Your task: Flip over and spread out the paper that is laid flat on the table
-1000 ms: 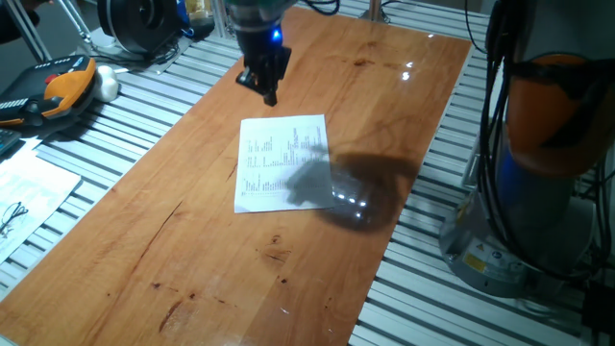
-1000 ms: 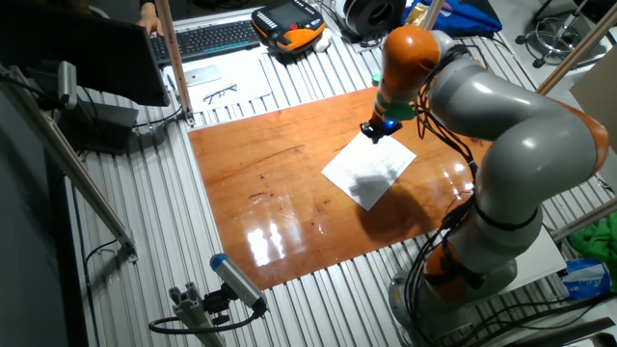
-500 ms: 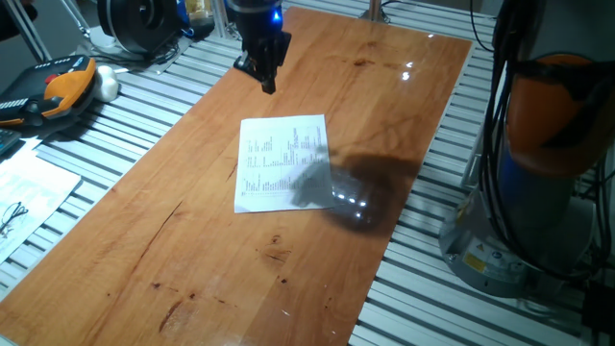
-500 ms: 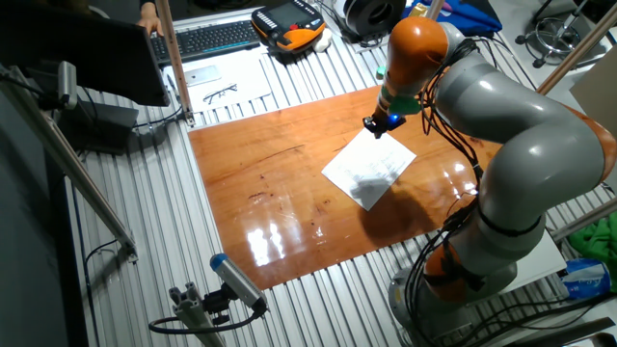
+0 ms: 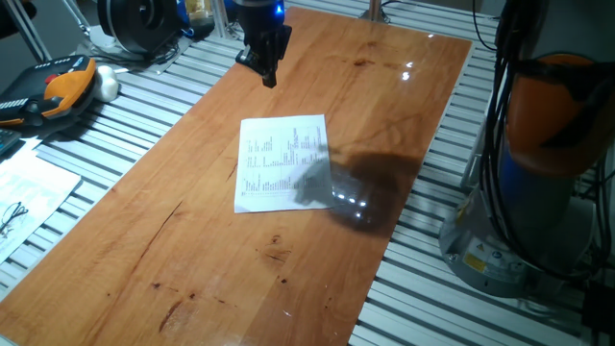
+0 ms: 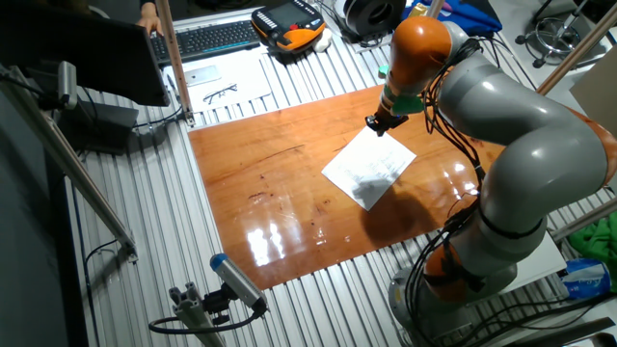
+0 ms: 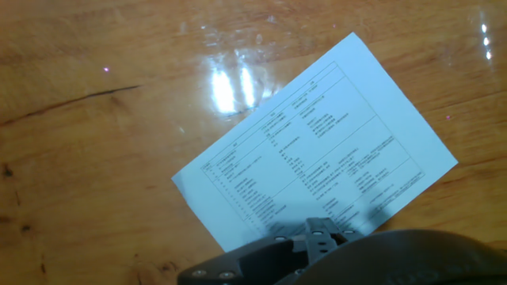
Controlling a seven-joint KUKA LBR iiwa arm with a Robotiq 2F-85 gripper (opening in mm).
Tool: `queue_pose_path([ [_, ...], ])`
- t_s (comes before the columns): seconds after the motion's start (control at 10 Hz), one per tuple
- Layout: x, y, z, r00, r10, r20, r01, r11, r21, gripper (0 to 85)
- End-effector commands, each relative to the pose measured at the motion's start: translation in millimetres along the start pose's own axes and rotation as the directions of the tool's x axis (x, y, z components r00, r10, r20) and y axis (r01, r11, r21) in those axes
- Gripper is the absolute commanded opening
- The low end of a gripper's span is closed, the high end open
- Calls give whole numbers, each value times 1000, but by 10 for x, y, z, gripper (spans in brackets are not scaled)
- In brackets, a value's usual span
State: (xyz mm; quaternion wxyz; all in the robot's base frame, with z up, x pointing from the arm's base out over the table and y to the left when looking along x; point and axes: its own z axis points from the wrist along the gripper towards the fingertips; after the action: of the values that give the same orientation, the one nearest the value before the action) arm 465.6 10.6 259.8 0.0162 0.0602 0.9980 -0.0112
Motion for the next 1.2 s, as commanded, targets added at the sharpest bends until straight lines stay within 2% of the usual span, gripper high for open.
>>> queue_pose_path([
  [0.0,-2,4,2,1000,0,-10,0,1000,-5,0],
  [0.1,4,10,0,1000,6,-25,-6,1000,-12,0],
  [0.3,15,10,-12,999,-12,-30,12,1000,-12,0],
  [0.6,13,12,-12,998,-63,-26,63,998,-7,0],
  [1.1,-6,24,8,998,-58,-16,58,998,-5,0],
])
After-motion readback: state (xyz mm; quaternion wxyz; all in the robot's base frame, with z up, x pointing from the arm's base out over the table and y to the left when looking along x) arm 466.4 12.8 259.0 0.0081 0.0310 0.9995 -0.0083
